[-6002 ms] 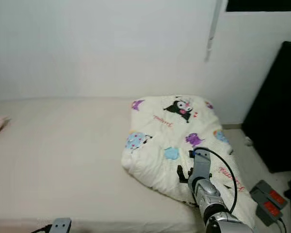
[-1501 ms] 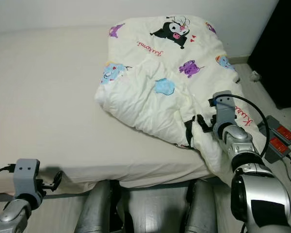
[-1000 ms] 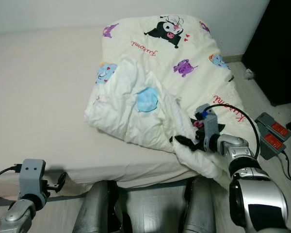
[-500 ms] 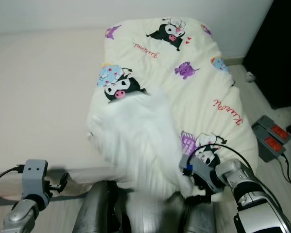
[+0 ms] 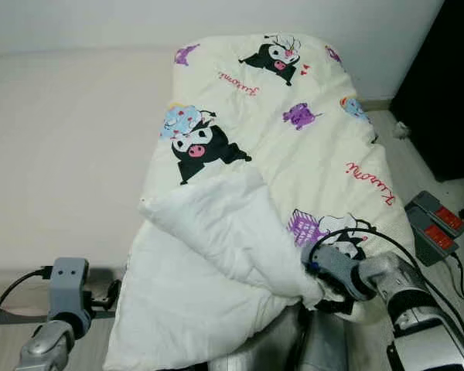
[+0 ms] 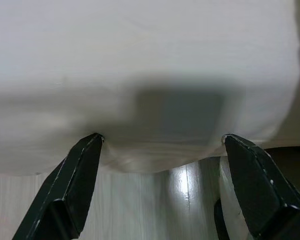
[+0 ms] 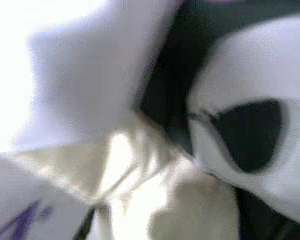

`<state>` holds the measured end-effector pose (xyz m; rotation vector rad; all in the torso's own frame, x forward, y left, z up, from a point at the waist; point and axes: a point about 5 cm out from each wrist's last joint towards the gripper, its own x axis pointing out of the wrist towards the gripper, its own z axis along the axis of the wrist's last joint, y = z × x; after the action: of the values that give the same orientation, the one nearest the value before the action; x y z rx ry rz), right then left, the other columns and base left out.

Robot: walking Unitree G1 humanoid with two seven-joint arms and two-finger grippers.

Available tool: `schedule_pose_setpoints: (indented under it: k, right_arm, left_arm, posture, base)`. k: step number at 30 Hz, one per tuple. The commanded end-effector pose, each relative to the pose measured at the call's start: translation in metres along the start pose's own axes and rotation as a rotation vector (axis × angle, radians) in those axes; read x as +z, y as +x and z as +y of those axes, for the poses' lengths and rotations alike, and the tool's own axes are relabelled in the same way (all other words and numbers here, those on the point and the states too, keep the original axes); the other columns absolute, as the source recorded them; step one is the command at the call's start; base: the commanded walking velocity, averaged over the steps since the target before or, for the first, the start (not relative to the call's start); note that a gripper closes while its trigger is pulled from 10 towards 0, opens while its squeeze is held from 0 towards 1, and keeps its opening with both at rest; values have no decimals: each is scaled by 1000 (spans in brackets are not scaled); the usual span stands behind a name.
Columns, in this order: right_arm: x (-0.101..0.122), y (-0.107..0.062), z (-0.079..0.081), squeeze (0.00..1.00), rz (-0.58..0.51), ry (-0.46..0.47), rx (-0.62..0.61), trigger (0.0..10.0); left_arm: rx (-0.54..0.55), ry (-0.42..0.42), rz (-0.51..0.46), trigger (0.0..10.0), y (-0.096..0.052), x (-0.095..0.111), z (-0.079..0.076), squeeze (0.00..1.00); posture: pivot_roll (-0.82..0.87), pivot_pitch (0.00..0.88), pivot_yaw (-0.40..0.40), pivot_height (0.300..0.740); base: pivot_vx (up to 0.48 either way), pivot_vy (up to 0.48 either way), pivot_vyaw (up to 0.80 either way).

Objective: Clean up the room

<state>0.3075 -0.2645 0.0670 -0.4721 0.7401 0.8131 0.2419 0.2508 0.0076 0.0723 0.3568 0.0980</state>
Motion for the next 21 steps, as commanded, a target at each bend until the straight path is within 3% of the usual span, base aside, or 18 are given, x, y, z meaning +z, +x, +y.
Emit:
schedule_pose_setpoints:
  k: [1,2,3,4,5,7,8,13,18,21]
  right_arm:
    - [18,-5,-2,0,-263,176,63,10000]
    - [18,-5,-2,0,-263,176,63,10000]
    - [27,-11,1,0,-402,254,189,10000]
    - [27,-11,1,0,-402,254,189,10000]
    - [36,-23,7,0,-561,312,383,10000]
    - [36,-23,7,0,-561,312,383,10000]
    - [40,-38,12,0,-644,319,515,10000]
    - [40,-49,15,0,-663,310,561,10000]
    - [16,-57,27,0,-456,243,567,10000]
    - [18,-59,23,0,-482,259,550,10000]
  left_arm:
    - [-11,-5,37,10000,-3,-10,-6,0]
    - [-11,-5,37,10000,-3,-10,-6,0]
    - [-12,-7,36,10000,-2,-10,-7,0]
    - [-12,-7,36,10000,-2,-10,-7,0]
    - [-16,-9,36,10000,-1,-10,-9,0]
    - [-16,-9,36,10000,-1,-10,-9,0]
    - [-19,-10,35,10000,0,-10,-11,0]
    - [-21,-11,35,10000,1,-10,-12,0]
    - [-25,-13,37,10000,2,-11,-15,0]
    - [-26,-14,37,10000,2,-11,-16,0]
  posture:
    - [112,244,19,535]
    - [112,244,19,535]
    - [109,243,19,535]
    - [109,243,19,535]
    - [105,240,18,535]
    - [105,240,18,535]
    - [99,238,17,535]
    - [95,236,13,535]
    - [82,233,5,535]
    - [80,232,3,535]
  base:
    - [0,0,0]
    - [0,0,0]
    - [0,0,0]
    - [0,0,0]
    - [0,0,0]
    - [0,0,0]
    - [0,0,0]
    - [0,0,0]
    - [0,0,0]
    - [0,0,0]
